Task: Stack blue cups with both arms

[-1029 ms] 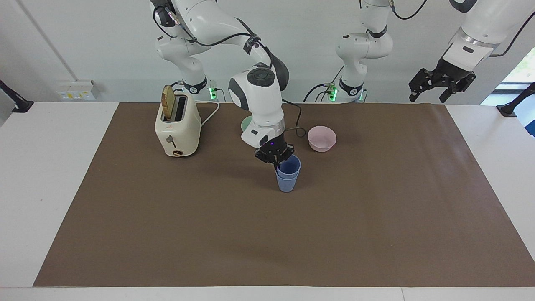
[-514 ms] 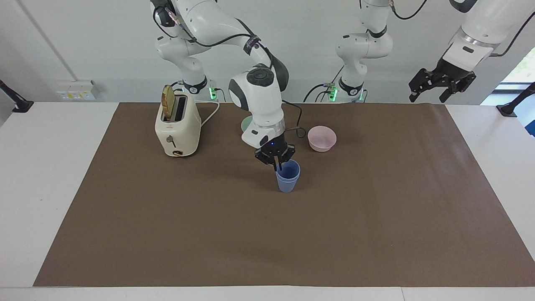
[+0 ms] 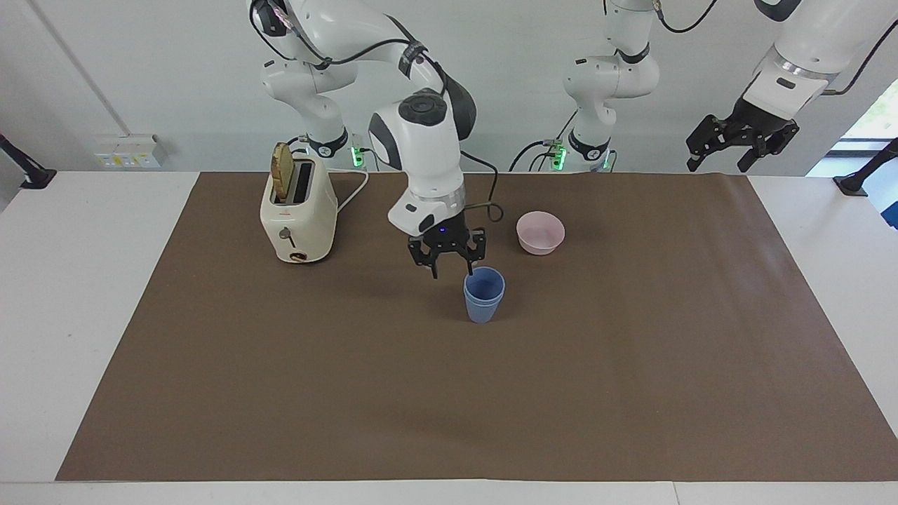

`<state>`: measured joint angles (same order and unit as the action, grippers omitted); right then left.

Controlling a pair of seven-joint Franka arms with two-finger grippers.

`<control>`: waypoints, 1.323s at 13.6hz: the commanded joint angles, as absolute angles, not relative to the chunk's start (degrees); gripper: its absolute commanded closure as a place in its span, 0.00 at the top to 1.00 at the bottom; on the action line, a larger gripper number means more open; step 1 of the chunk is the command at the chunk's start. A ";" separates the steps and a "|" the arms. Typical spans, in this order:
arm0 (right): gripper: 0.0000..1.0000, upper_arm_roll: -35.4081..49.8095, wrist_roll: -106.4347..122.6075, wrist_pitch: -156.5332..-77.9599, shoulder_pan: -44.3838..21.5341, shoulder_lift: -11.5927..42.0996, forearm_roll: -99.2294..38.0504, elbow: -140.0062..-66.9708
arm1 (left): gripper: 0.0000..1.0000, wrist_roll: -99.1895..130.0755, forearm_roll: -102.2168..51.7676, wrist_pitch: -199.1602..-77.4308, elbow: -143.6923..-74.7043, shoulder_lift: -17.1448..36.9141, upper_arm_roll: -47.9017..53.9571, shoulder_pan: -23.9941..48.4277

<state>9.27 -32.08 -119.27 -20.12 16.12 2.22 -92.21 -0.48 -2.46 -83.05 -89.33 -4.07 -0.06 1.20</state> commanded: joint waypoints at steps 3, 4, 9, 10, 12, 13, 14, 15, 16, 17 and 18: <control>1.00 10.02 -29.11 -105.76 -9.86 3.89 2.11 -94.13 | 1.00 0.09 -1.85 -82.44 -90.35 -5.36 0.18 0.88; 1.00 10.11 -26.39 -102.86 -7.41 1.43 2.02 -94.04 | 1.00 0.09 -1.85 -82.44 -90.26 -5.36 0.18 0.88; 1.00 9.58 -16.26 -92.74 1.05 -4.39 0.88 -91.06 | 1.00 0.09 -1.85 -82.44 -90.26 -5.36 0.18 0.88; 1.00 9.49 -15.74 -91.59 1.58 -4.22 0.79 -89.75 | 1.00 0.09 -1.85 -82.44 -90.26 -5.36 0.18 0.88; 1.00 9.32 -12.32 -86.60 2.28 -2.91 0.44 -86.77 | 1.00 0.09 -1.85 -82.35 -90.26 -5.36 0.18 0.88; 1.00 8.88 -11.70 -85.35 2.98 -1.33 -1.30 -84.75 | 1.00 0.09 -1.85 -82.44 -90.26 -5.36 0.18 0.88; 1.00 8.62 -11.60 -84.99 3.34 -0.88 -1.93 -83.60 | 1.00 0.09 -1.85 -82.44 -90.35 -5.36 0.18 0.88; 1.00 8.61 -11.51 -85.08 3.25 -1.14 -1.67 -84.19 | 1.00 0.09 -1.85 -82.44 -90.26 -5.36 0.18 0.88; 1.00 8.61 -11.60 -85.43 3.08 -1.66 -1.84 -85.50 | 1.00 0.09 -1.85 -82.44 -90.26 -5.36 0.18 0.88; 1.00 8.61 -11.51 -85.78 2.90 -2.02 -1.85 -85.95 | 1.00 0.09 -1.85 -82.35 -90.26 -5.36 0.18 0.88; 1.00 8.61 -11.51 -86.04 2.90 -2.11 -1.93 -86.13 | 1.00 0.09 -1.85 -82.44 -90.26 -5.36 0.18 0.88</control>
<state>8.28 -13.00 -86.55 2.33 -2.13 -0.83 -86.40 -0.48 -2.46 -83.05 -89.33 -4.07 -0.06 1.20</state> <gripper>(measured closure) 0.000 0.000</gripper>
